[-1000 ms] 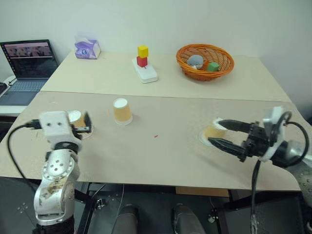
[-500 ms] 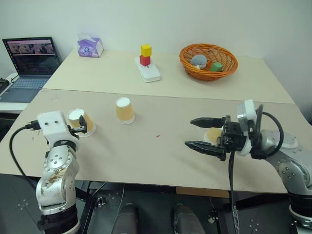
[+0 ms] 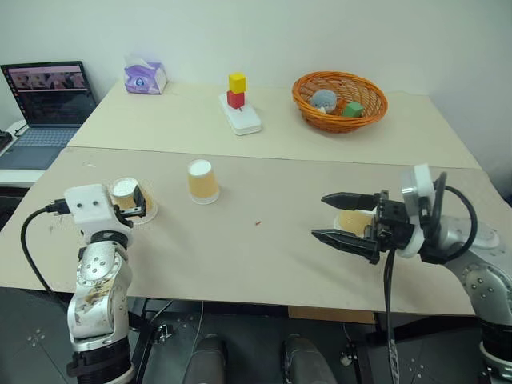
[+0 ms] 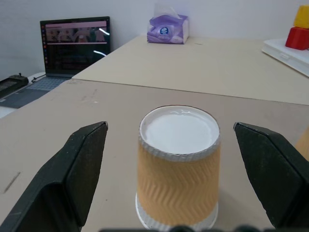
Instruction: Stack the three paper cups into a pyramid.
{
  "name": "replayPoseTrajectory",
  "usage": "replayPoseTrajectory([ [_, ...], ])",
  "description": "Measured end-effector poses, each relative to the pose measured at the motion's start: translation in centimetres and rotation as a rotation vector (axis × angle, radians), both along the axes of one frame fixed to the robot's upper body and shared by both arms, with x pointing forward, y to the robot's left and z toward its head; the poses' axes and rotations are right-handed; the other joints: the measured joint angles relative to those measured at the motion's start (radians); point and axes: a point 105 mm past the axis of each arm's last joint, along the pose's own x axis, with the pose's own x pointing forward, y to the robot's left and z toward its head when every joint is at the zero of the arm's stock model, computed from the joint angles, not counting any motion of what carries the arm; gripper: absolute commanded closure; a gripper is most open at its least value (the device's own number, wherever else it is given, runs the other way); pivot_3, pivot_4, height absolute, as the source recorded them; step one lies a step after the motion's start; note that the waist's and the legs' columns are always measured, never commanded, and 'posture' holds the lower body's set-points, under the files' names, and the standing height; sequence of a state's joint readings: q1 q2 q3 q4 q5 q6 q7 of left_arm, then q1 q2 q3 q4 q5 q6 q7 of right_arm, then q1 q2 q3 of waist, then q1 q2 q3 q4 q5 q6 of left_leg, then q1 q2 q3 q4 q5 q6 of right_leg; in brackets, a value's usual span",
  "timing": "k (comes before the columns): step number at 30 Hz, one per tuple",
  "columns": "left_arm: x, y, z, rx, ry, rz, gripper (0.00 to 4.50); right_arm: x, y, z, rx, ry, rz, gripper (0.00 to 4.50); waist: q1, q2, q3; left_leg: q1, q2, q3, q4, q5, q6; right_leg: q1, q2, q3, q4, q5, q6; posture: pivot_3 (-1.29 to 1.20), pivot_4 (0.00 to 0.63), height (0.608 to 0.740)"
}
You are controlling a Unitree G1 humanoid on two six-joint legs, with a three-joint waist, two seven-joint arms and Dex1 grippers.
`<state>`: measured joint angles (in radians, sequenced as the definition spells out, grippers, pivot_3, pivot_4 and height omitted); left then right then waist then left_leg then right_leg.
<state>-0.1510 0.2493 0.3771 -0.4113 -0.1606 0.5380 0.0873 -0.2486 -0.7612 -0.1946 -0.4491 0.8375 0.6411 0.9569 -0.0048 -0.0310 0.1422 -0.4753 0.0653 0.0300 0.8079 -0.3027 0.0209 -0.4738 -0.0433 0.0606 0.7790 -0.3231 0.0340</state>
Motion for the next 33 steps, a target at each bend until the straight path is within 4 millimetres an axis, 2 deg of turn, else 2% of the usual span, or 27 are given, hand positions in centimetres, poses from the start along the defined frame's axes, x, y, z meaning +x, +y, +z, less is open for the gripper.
replayPoseTrajectory([
  [3, 0.2, 0.5, -0.1, -0.010, 0.002, 0.022, 0.04, 0.0, -0.1, 0.1, 0.002, -0.005, -0.006, 0.00, 0.000, 0.000, 0.000, 0.000, 0.000, 0.000, 0.000, 0.000, 0.000, 0.000, 0.000, 0.000, 0.000, 0.000, 0.000, 0.00, 0.150, 0.666],
  [11, 0.6, -0.1, -0.1, -0.009, 0.000, -0.015, 0.04, 0.0, -0.1, 0.2, 0.002, -0.006, -0.008, 0.00, 0.001, 0.000, 0.000, 0.000, 0.000, 0.000, 0.000, 0.000, 0.000, 0.000, 0.000, 0.000, 0.000, 0.000, 0.000, 0.00, 0.150, 0.666],
  [20, 1.4, -2.6, 1.0, 0.029, -0.065, -0.110, 0.04, 0.1, -0.2, 0.4, 0.004, -0.016, -0.028, 0.00, 0.000, 0.000, 0.000, 0.000, 0.000, 0.000, 0.000, 0.000, 0.000, 0.000, 0.000, 0.000, 0.000, 0.000, 0.000, 0.00, 0.150, 0.666],
  [33, 1.5, -1.3, 0.3, -0.004, -0.045, -0.043, 0.04, 0.1, -0.4, 0.3, 0.010, -0.014, -0.054, 0.00, -0.001, 0.000, 0.000, 0.000, 0.000, 0.000, 0.000, 0.000, 0.000, 0.000, 0.000, 0.000, 0.000, 0.000, 0.000, 0.00, 0.150, 0.666],
])
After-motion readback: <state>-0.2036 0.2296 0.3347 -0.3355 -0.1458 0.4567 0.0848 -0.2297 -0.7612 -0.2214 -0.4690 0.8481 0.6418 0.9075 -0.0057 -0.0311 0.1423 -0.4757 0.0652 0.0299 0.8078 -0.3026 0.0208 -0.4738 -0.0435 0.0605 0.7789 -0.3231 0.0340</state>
